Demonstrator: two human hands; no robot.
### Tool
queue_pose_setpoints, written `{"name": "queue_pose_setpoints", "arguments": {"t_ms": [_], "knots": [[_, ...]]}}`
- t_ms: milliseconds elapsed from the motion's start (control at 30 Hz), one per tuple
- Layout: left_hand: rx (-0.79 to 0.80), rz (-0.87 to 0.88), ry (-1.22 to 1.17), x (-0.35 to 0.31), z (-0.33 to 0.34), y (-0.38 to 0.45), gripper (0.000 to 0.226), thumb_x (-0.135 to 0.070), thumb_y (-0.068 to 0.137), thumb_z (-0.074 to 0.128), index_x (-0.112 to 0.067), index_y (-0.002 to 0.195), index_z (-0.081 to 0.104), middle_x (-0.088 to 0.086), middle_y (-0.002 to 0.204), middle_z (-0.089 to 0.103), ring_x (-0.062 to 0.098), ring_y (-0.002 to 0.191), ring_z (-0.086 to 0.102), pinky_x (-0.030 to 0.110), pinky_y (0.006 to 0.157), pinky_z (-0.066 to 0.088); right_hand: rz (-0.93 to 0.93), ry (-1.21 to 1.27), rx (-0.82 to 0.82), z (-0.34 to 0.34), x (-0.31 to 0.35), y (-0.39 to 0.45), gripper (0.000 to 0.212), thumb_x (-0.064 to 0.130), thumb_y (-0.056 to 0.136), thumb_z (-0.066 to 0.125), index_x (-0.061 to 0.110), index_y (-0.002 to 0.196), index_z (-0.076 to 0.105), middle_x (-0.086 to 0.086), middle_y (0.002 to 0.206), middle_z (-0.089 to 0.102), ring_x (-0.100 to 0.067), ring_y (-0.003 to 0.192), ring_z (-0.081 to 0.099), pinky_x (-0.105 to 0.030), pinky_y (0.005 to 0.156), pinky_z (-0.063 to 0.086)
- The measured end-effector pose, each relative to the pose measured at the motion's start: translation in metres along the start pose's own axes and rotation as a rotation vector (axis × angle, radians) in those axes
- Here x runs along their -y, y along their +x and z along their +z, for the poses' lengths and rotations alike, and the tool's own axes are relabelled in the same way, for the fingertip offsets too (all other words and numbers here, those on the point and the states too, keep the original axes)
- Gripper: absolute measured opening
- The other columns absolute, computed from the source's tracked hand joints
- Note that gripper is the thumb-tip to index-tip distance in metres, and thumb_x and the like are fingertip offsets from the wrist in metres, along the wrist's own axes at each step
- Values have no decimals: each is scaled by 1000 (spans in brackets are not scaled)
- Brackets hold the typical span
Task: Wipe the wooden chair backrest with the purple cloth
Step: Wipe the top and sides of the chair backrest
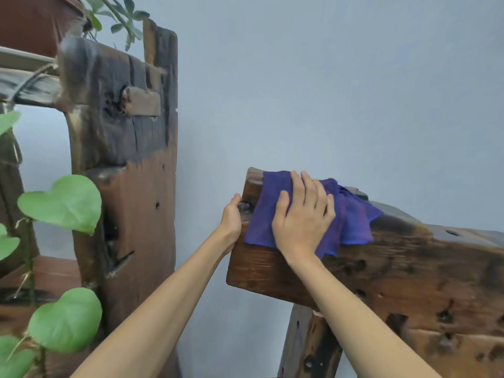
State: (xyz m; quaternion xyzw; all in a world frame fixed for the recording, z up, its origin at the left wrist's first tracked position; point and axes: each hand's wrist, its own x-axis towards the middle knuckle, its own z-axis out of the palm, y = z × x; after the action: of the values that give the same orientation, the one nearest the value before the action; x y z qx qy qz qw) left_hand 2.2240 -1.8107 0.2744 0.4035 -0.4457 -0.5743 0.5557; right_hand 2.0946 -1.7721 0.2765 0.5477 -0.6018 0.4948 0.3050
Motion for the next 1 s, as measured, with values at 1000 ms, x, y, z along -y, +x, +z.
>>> {"name": "queue_pose_setpoints", "arguments": {"t_ms": [1000], "knots": [[62, -192, -239, 27, -34, 10, 94, -76, 94, 5, -13, 146, 53, 17, 143, 61, 39, 134, 55, 54, 119, 35, -689, -142, 773, 3, -83, -98, 58, 49, 106, 18, 28, 160, 24, 21, 107, 73, 0, 100, 69, -12, 91, 41]]}}
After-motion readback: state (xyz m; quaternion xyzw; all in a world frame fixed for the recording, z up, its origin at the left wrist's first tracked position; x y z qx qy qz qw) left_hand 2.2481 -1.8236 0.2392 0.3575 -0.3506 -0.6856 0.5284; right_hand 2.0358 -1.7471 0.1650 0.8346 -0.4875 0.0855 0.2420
